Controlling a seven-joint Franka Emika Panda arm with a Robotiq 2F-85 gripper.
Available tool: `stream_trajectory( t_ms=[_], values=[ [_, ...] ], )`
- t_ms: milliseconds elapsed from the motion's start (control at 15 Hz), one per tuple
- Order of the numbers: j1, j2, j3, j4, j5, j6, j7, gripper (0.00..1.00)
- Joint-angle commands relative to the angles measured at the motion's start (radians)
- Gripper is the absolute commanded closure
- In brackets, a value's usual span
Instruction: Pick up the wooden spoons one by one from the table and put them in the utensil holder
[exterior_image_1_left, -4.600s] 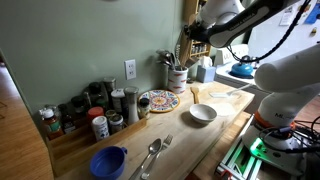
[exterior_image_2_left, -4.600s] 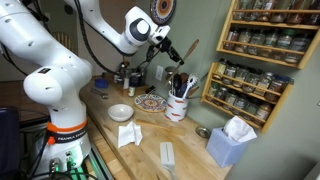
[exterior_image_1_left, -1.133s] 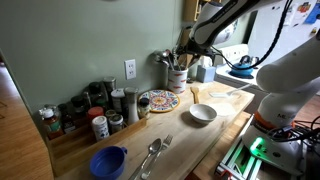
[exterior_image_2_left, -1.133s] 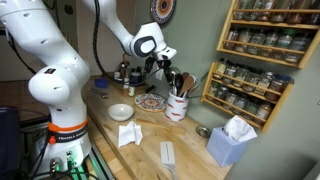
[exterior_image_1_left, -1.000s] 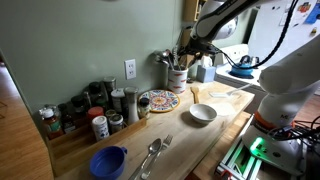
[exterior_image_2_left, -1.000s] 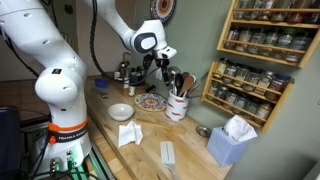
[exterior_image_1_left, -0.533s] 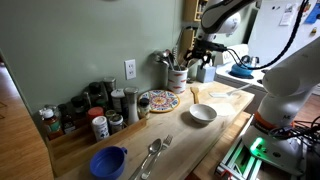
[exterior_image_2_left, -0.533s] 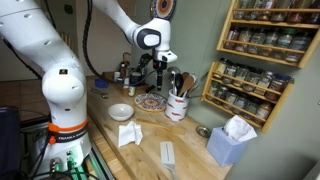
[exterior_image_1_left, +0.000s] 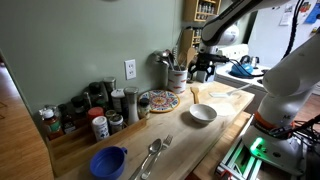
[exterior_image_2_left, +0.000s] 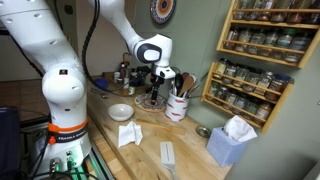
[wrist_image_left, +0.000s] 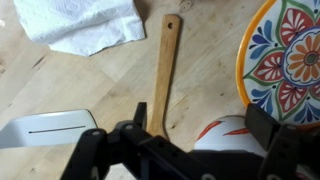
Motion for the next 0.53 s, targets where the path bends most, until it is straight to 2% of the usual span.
stream_trajectory(
  t_ms=[0, 467],
  values=[
    [0.011, 0.103, -0.033, -0.007, -0.023, 0.104, 0.004, 0.0],
    [0.008, 0.278, -0.048, -0.007, -0.083, 0.273, 0.061, 0.0]
  ],
)
